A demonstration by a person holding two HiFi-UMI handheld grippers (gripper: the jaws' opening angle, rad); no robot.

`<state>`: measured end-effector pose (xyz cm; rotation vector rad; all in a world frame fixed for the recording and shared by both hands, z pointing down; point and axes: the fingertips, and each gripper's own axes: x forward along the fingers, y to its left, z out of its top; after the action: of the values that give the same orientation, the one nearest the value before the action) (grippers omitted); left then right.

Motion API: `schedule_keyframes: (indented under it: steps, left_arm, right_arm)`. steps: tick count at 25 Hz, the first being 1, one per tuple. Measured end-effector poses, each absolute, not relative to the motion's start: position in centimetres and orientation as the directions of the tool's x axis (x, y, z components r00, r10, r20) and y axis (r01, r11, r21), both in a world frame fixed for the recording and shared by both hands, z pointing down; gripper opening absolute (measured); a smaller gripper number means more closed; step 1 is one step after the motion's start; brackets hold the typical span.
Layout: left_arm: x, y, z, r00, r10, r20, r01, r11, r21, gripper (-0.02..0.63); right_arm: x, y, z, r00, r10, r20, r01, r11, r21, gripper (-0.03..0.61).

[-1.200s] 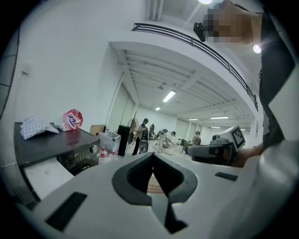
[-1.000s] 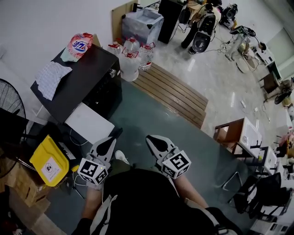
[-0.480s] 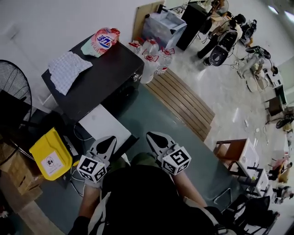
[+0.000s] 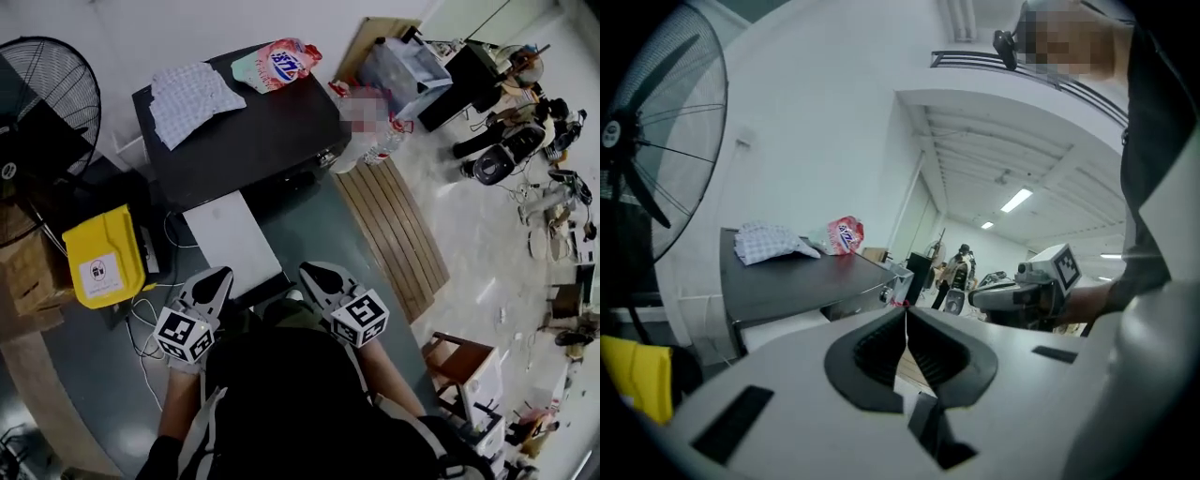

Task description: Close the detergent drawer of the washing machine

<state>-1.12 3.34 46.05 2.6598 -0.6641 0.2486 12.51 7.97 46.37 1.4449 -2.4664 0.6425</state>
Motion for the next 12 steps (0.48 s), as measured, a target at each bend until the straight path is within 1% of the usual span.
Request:
schedule_keyframes:
  steps: [5, 12]
  left_arm:
    - [-2.2, 4.5, 47.6, 0.795, -0.522, 0.309, -0.604, -0.73, 0.32, 0.012]
    - [-3.2, 7.6, 50.0, 0.672, -0.634, 0.384, -0.739, -0.607, 0.292, 0.012]
  right_arm:
    - [12.2, 7.4, 48.2, -0.613, -0.664, 0.427, -0.788, 0.548, -0.28, 0.02]
    - [12.0, 7.9, 51.3, -0.723, -0.507, 0.469, -0.672, 0.676, -0.303, 0.02]
